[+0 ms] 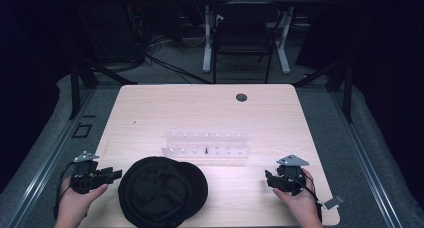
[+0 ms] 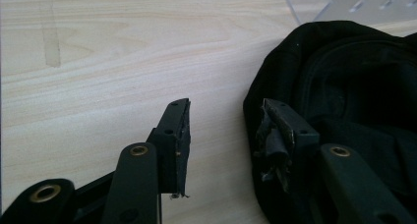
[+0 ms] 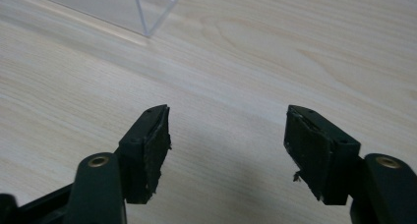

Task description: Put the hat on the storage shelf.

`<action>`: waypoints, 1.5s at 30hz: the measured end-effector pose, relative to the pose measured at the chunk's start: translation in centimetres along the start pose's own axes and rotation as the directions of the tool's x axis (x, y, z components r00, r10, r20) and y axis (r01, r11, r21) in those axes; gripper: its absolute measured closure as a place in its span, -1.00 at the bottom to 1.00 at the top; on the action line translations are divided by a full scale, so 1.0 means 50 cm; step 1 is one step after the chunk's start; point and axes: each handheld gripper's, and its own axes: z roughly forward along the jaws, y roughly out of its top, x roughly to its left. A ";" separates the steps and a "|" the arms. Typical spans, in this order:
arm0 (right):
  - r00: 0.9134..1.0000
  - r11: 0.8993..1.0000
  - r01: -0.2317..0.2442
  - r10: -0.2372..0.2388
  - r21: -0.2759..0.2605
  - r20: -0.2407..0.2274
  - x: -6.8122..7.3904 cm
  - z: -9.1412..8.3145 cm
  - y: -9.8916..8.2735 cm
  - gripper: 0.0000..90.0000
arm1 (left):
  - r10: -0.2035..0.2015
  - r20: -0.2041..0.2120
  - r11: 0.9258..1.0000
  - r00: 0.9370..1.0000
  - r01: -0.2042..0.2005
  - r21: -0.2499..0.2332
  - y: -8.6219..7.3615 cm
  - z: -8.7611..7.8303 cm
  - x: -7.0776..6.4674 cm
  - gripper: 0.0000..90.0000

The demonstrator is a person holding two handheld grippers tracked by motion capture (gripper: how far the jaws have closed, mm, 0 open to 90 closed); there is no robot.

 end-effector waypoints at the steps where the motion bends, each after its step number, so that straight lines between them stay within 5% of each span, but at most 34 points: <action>1: 1.000 1.000 -0.008 0.008 0.012 0.007 -0.001 0.002 -0.001 -0.22 | -0.002 0.004 1.000 1.000 0.002 0.002 0.001 -0.004 -0.001 0.21; 6: 1.000 0.998 -0.014 0.013 0.060 0.013 -0.007 0.008 -0.007 -0.20 | -0.008 0.002 1.000 1.000 0.008 0.007 0.003 -0.016 -0.006 0.21; 17: 1.000 0.999 -0.027 0.026 0.046 0.009 -0.010 0.004 -0.006 -0.20 | 0.008 0.020 0.999 1.000 -0.009 0.040 -0.005 -0.033 -0.021 0.21; 25: 1.000 0.999 -0.024 0.024 0.043 0.007 -0.010 0.003 -0.006 -0.18 | -0.030 0.036 0.994 0.999 0.026 0.109 -0.011 -0.035 -0.026 0.25; 31: 1.000 0.999 -0.018 0.018 0.044 0.004 -0.006 0.004 -0.006 -0.17 | -0.047 0.031 0.987 0.998 0.042 0.158 -0.011 -0.033 -0.023 0.27; 37: 1.000 0.999 -0.012 0.012 0.046 0.000 -0.005 0.004 -0.006 -0.15 | -0.120 0.065 0.968 0.991 0.102 0.231 -0.002 -0.026 -0.016 0.28; 45: 1.000 0.999 -0.013 0.013 0.041 0.000 -0.006 0.005 -0.007 -0.15 | -0.128 0.049 0.954 0.991 0.110 0.278 0.010 -0.012 -0.015 0.23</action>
